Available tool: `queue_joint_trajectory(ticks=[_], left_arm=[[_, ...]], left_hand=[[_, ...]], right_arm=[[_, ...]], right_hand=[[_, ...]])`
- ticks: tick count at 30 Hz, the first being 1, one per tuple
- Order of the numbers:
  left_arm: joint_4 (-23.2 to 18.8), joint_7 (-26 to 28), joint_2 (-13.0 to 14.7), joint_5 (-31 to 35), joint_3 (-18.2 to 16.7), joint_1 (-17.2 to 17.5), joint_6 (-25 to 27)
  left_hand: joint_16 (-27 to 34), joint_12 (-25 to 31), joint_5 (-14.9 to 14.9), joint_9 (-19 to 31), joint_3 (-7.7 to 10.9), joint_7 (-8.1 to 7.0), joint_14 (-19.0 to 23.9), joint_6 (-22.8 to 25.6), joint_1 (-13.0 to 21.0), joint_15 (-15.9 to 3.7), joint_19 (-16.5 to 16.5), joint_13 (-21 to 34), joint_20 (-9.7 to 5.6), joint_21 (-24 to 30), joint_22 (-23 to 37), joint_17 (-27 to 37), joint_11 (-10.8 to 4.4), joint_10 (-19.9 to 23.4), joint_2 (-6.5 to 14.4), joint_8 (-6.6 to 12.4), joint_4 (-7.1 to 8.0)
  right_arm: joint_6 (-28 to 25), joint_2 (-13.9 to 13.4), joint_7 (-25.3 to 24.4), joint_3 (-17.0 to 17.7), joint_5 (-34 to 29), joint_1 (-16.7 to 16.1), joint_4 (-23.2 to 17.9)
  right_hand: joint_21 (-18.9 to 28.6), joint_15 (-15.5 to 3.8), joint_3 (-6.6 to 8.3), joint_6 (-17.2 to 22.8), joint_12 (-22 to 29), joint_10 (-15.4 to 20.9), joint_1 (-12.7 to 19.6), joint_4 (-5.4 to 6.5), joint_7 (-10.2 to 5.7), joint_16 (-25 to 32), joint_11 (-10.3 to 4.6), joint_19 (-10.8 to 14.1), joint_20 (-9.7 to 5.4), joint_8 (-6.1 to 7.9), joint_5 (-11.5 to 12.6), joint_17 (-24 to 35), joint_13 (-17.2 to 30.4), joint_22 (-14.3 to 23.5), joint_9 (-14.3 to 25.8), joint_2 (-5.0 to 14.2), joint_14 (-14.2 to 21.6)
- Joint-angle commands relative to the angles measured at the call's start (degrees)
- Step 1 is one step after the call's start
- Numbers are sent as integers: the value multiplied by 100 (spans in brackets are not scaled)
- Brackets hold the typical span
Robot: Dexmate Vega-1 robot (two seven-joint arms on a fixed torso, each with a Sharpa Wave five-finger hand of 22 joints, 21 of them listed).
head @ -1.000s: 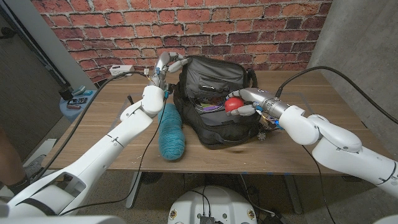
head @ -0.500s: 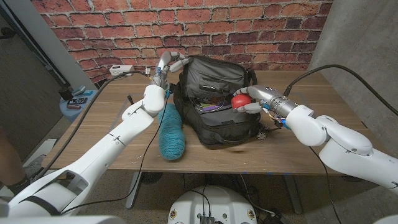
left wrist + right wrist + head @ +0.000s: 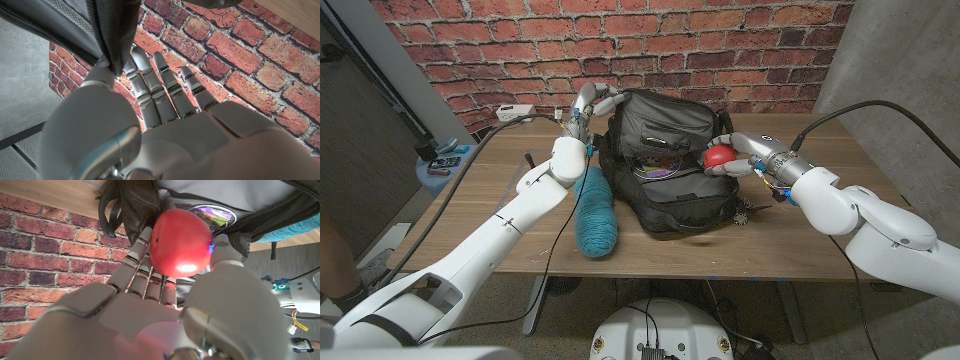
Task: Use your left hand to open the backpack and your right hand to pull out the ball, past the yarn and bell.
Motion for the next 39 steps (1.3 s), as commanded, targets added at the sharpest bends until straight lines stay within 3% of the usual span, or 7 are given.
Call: queue_joint_trajectory(ticks=[1,14,28,39], left_arm=[[-68,23,-11,15,12,41,62],[-159,77,-11,70,11,78,126],[-280,95,5,96,4,135,232],[-411,127,5,119,-1,196,326]], left_hand=[[-18,-4,2,5,-12,-1,7,-9,467,-1,-33,25,0,13,17,20,-14,44,448,29,6],[-27,-18,-2,2,-15,-2,10,-5,466,-4,-33,21,0,16,17,32,1,59,454,29,9],[-36,-28,-7,3,-21,-3,9,-6,471,-10,-31,38,-1,22,17,48,-10,53,455,30,7],[-47,-39,-9,9,-23,-2,21,-11,467,-6,-28,48,-5,27,17,50,-11,48,455,32,10]], right_arm=[[-90,-91,-198,456,215,-339,43],[177,-14,-368,859,485,-521,339],[507,60,-396,1112,674,-427,794],[731,33,-383,1084,690,-204,1138]], right_hand=[[17,-525,-2,30,64,28,20,-1,19,3,-8,28,-258,-8,40,37,31,17,25,58,36],[7,-530,1,51,100,30,52,-9,16,-18,-29,19,-336,-15,41,54,57,17,30,70,51],[3,-532,-1,66,128,27,72,-15,15,-36,-44,21,-348,-21,41,67,78,16,35,69,74],[3,-549,6,76,151,41,88,-19,10,-49,-53,29,-357,-23,42,69,91,16,38,71,107]])
